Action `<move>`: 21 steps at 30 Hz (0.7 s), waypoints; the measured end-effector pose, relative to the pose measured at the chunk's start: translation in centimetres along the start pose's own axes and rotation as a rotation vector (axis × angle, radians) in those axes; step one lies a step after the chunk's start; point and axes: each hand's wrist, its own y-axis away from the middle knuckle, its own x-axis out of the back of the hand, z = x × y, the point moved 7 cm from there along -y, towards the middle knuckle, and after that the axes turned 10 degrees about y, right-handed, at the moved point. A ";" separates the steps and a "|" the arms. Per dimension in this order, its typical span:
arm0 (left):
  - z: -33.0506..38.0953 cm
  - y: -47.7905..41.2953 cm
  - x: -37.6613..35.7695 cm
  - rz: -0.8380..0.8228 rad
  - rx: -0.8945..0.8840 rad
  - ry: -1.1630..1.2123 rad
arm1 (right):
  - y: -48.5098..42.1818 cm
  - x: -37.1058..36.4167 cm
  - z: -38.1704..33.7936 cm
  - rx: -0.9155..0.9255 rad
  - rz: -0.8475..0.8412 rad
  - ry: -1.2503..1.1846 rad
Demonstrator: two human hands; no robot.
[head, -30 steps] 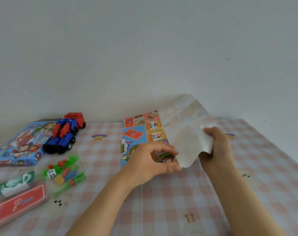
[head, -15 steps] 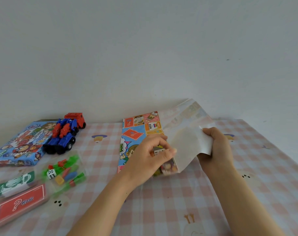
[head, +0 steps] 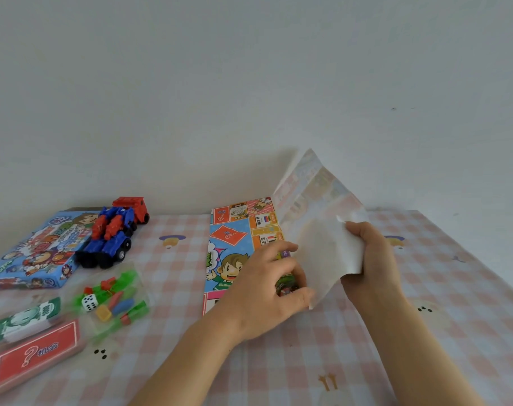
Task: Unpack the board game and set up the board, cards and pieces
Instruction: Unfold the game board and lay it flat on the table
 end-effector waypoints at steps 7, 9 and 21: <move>0.7 0.3 -0.2 -0.001 -0.045 -0.106 | 0.0 -0.2 -0.1 0.017 -0.023 0.021; 0.8 0.2 -0.1 0.029 -0.080 -0.223 | 0.1 -0.6 -0.2 0.031 -0.072 0.033; 4.1 1.4 6.4 0.653 -0.238 -0.018 | 0.6 -1.6 -0.5 0.104 -0.214 0.211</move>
